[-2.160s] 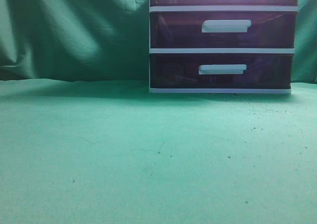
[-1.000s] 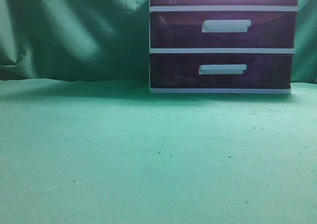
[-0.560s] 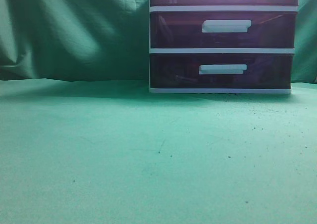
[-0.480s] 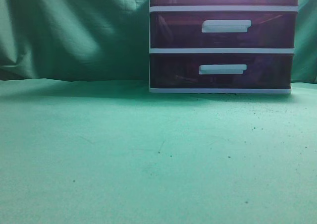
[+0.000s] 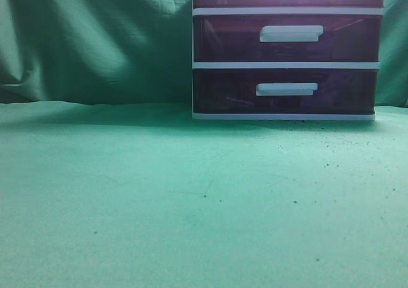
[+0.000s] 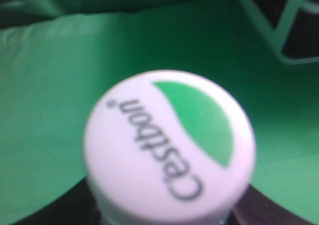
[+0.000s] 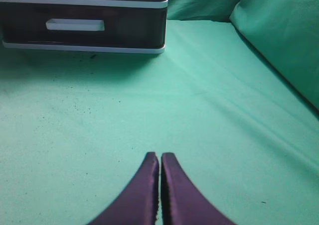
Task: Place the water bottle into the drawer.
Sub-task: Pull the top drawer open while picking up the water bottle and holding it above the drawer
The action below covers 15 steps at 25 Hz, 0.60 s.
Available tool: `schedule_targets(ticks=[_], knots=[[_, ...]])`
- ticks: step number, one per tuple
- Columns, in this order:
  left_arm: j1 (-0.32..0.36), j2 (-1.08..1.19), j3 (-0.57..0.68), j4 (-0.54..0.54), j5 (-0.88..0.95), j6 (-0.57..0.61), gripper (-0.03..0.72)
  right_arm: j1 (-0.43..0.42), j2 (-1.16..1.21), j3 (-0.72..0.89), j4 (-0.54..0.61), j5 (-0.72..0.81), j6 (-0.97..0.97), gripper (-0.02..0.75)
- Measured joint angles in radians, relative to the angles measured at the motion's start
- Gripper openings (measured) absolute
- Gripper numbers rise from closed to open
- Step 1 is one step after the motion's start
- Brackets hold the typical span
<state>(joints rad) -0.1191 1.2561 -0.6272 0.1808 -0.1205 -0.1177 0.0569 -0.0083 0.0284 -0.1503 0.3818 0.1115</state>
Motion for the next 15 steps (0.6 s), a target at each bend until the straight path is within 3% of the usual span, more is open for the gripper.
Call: schedule_targets(ticks=[8, 15], knots=[[-0.18, -0.18, -0.283, -0.045, 0.525, -0.016, 0.279, 0.0, 0.0, 0.0, -0.036, -0.029, -0.006, 0.0], [-0.306, -0.249, -0.357, -0.068, 0.684, 0.009, 0.279, 0.0, 0.0, 0.002, -0.038, -0.525, -0.003, 0.0]])
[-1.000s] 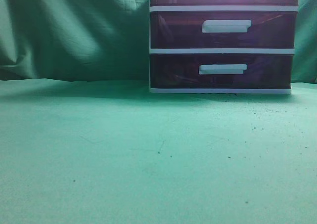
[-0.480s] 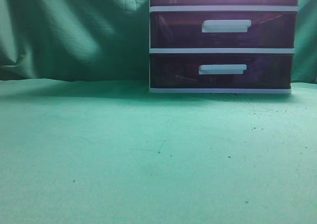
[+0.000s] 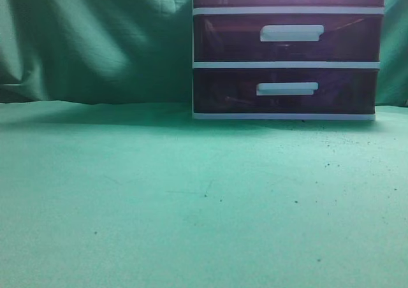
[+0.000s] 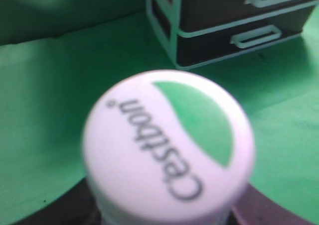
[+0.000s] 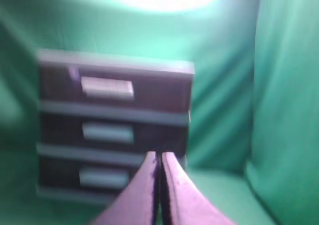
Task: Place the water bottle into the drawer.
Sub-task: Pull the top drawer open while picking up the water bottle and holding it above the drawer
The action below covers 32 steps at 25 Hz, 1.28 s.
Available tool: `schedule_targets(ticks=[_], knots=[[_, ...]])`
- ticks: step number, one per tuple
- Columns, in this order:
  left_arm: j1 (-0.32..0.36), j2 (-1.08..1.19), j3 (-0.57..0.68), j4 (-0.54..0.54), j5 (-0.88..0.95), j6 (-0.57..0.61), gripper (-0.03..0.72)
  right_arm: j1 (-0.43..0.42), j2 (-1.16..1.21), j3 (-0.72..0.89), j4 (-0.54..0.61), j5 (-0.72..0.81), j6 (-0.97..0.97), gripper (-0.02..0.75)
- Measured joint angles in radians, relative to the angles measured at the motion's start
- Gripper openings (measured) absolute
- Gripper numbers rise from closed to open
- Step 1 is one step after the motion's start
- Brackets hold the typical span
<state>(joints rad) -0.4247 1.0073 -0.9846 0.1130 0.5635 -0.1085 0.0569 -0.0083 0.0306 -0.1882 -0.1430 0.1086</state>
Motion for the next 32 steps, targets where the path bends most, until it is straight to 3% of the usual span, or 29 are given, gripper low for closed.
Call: schedule_targets(ticks=[2, 6, 11, 18, 22, 27, 30, 31, 32], knots=[[-0.028, -0.012, -0.002, 0.0, 0.007, 0.025, 0.279, 0.0, -0.002, -0.009, -0.002, -0.066, 0.008, 0.0], [-0.048, -0.016, -0.002, -0.006, 0.007, 0.038, 0.279, 0.0, 0.038, -0.173, -0.002, 0.13, 0.046, 0.0], [-0.048, -0.016, -0.003, -0.015, 0.007, 0.042, 0.279, 0.0, 0.249, -0.432, -0.003, 0.332, 0.079, 0.0], [-0.05, -0.016, -0.004, -0.052, 0.009, 0.046, 0.279, 0.0, 0.637, -0.619, -0.024, 0.275, 0.057, 0.0], [-0.05, -0.016, -0.004, -0.052, 0.009, 0.046, 0.279, 0.013, 0.848, -0.731, -0.089, 0.234, -0.161, 0.0], [-0.05, -0.016, -0.004, -0.052, 0.011, 0.046, 0.279, 0.147, 1.102, -0.868, -0.265, 0.21, -0.533, 0.0], [-0.05, -0.005, -0.004, -0.052, 0.011, 0.046, 0.279, 0.177, 1.198, -0.922, -0.33, 0.175, -0.622, 0.0], [-0.05, 0.003, -0.004, -0.052, 0.013, 0.046, 0.279, 0.184, 1.248, -0.948, -0.359, 0.147, -0.667, 0.049], [-0.05, 0.007, -0.004, -0.052, 0.013, 0.046, 0.279, 0.186, 1.288, -0.969, -0.381, 0.116, -0.705, 0.049]])
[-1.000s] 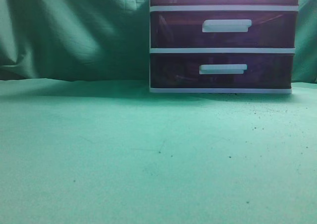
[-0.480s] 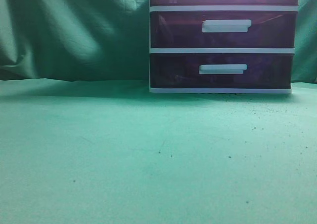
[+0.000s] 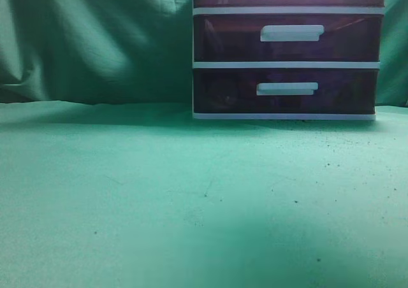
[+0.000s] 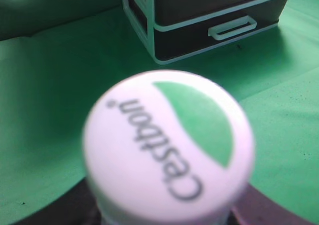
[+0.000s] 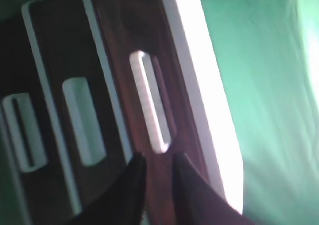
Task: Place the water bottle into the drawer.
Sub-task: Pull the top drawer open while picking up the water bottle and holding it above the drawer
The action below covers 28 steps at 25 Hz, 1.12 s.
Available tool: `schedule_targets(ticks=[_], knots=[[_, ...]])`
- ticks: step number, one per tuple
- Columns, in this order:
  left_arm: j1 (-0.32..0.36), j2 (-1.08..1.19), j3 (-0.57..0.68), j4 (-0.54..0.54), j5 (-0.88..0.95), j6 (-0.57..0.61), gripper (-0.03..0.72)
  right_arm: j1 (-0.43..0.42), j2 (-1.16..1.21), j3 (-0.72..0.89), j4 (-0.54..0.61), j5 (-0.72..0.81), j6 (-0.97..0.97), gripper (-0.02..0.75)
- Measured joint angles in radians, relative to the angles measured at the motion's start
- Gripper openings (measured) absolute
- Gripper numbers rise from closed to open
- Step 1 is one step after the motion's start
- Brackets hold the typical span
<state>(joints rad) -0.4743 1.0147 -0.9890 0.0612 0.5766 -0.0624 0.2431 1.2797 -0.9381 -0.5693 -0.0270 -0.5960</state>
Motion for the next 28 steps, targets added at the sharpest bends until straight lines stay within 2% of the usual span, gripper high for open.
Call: schedule_targets(ticks=[1, 6, 10, 11, 15, 26, 27, 28], knots=[[0.0, 0.006, 0.0, 0.0, 0.0, 0.002, 0.279, 0.0, 0.087, -0.042, -0.021, -0.065, -0.09, 0.15], [0.0, 0.023, 0.0, 0.0, 0.0, 0.002, 0.279, 0.0, 0.251, -0.113, -0.03, -0.255, -0.269, 0.328], [0.0, 0.026, 0.0, 0.0, 0.006, 0.002, 0.279, 0.0, 0.348, -0.187, 0.024, -0.28, -0.343, 0.312], [0.0, 0.026, 0.0, 0.0, 0.007, 0.002, 0.279, 0.0, 0.37, -0.208, 0.029, -0.282, -0.354, 0.337], [0.0, 0.026, 0.0, 0.007, 0.008, 0.002, 0.279, -0.002, 0.447, -0.276, 0.039, -0.293, -0.376, 0.337], [0.0, 0.026, 0.0, 0.024, 0.022, 0.002, 0.279, -0.083, 0.565, -0.335, 0.05, -0.336, -0.418, 0.337], [0.0, 0.026, 0.0, 0.024, 0.022, 0.002, 0.279, -0.085, 0.565, -0.335, 0.05, -0.348, -0.418, 0.243], [0.0, 0.026, 0.0, 0.024, 0.022, 0.002, 0.279, -0.085, 0.565, -0.337, 0.052, -0.36, -0.419, 0.183]])
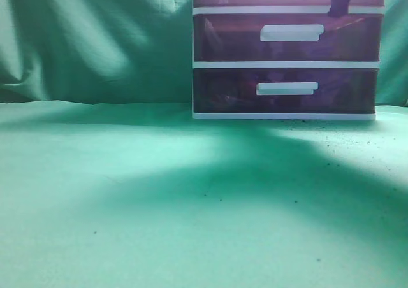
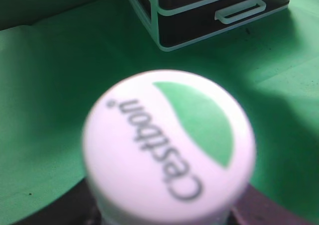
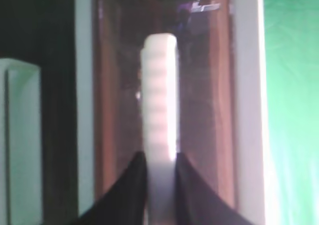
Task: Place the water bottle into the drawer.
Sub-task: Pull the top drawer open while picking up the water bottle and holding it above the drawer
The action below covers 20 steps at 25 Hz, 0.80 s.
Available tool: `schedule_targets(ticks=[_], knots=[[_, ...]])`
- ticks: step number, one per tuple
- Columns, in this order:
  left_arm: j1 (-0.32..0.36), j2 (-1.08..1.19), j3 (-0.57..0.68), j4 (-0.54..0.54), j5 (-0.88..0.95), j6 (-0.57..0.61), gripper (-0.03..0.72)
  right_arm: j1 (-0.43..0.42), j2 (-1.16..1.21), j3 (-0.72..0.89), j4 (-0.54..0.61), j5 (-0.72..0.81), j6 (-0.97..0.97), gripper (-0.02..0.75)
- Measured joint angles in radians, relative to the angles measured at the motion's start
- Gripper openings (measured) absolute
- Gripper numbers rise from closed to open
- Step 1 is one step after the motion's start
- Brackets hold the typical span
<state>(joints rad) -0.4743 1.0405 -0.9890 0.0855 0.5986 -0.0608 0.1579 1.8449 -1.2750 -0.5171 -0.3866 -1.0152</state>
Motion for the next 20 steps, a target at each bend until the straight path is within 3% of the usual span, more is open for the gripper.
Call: schedule_targets(ticks=[2, 8, 20], knots=[[0.0, 0.0, 0.0, 0.0, 0.0, 0.0, 0.279, -0.004, 0.0, 0.0, -0.001, -0.02, -0.012, 0.081], [0.0, 0.0, 0.0, 0.025, 0.003, 0.0, 0.279, -0.002, -0.055, 0.048, -0.005, 0.008, -0.023, 0.088], [0.0, 0.0, 0.0, 0.036, -0.014, 0.0, 0.279, 0.024, -0.431, 0.486, -0.023, -0.032, -0.019, 0.088]])
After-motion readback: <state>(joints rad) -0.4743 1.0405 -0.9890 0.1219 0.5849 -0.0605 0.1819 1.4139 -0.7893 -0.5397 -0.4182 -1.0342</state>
